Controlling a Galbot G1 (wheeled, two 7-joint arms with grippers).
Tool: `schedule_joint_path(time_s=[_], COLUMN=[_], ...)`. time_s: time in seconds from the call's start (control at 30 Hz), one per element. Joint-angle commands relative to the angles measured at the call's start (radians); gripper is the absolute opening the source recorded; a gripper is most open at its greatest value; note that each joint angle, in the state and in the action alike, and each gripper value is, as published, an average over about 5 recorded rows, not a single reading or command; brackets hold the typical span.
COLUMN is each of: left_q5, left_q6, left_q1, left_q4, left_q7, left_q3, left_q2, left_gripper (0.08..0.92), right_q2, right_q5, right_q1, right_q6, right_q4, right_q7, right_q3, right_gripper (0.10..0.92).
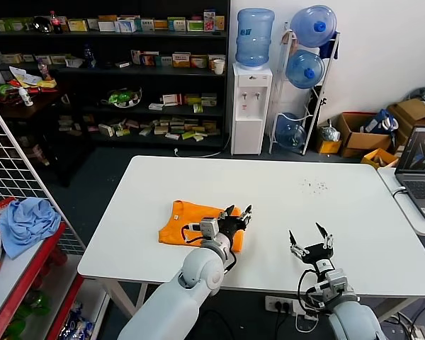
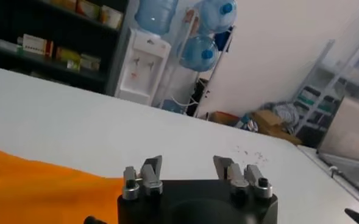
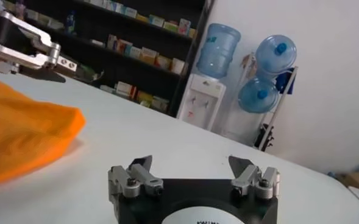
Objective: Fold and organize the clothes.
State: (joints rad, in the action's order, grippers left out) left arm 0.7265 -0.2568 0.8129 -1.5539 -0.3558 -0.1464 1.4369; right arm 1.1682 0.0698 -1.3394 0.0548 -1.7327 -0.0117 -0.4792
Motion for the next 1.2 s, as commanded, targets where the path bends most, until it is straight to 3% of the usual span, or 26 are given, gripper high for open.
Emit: schedule_joint_path(time_s=[0.03,0.23,0.5,0.7,1.2], left_q5=[-0.095,-0.393,-0.617,-0.647,-0.621], left_q6=[0.141,0.301,0.407,0.422,0.488], left_q1=[0.103,0.262,0.425,0.45,0.454], left_q4=[-0.123,-0.118,-0.073,-0.079,-0.082], left_q7=[0.099,0.168,0.216,0.236,0.247], left_q3=[0.108,0.22,0.4,0.487,0.493], left_q2=[-0.142,-0.264,-0.269,-0.245,-0.255], left_gripper=[0.69,0.813,0.823,0.823,0.823], right_q2=[0.015,0.065,0.116,0.124,0.156], right_q5=[0.07,0.136,0.1,0.079,0.066], right_q1=[-0.004,0.014,-0.006,-0.02,-0.029], right_q6=[0.003,0.024,0.087,0.103,0.118], right_q4=[-0.018,-0.035,-0.064,-0.068,-0.102], right_q7=[0.063,0.147,0.193,0.196,0.186], right_q3=[-0.035,-0.118,-0.178,-0.21,-0.259], right_gripper=[0.823,0.823,0.823,0.823,0.823])
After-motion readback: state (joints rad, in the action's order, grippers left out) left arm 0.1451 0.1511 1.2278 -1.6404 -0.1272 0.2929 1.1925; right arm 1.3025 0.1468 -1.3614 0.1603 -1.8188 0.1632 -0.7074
